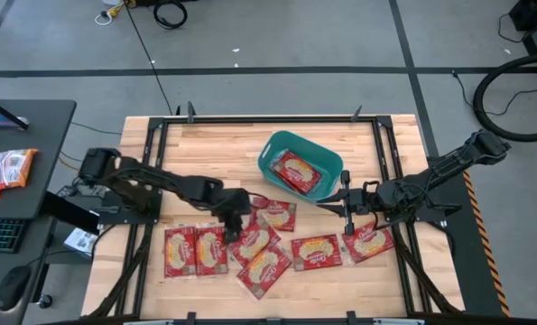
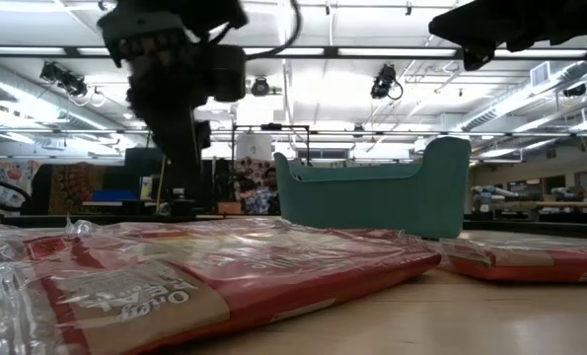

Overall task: Sort popcorn bags into baskets
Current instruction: Put the red popcorn bag into the green bin

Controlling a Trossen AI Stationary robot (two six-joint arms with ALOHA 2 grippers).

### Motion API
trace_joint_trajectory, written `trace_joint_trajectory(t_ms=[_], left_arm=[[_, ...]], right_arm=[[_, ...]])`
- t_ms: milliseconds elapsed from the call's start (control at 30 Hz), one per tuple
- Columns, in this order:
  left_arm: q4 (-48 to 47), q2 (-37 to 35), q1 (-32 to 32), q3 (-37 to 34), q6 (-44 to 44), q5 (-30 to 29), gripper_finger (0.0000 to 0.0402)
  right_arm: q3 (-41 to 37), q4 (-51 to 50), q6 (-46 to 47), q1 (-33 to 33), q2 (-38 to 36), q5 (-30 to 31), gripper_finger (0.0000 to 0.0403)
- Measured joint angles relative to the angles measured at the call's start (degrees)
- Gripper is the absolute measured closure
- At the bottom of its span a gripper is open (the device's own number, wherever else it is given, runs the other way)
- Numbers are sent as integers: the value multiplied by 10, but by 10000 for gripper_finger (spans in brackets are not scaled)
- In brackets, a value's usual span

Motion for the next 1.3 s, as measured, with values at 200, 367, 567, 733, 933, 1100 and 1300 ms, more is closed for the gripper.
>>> trace_joint_trajectory(t_ms=[200,367,567,733,933,1100,1300], left_arm=[[147,-5,6,-99,-140,25,253],[209,-3,6,-122,-174,26,216],[227,5,7,-124,-183,30,151],[224,27,13,-124,-182,30,132],[256,56,16,-124,-182,43,132],[266,60,15,-123,-186,47,132],[273,61,4,-123,-195,40,149]], right_arm=[[0,3,6,0,0,0,362],[0,8,6,0,1,0,362],[0,12,4,0,9,0,362],[0,19,-1,0,13,0,362],[0,26,-7,0,19,0,362],[0,32,-10,0,21,0,362],[0,33,-11,0,21,0,362]])
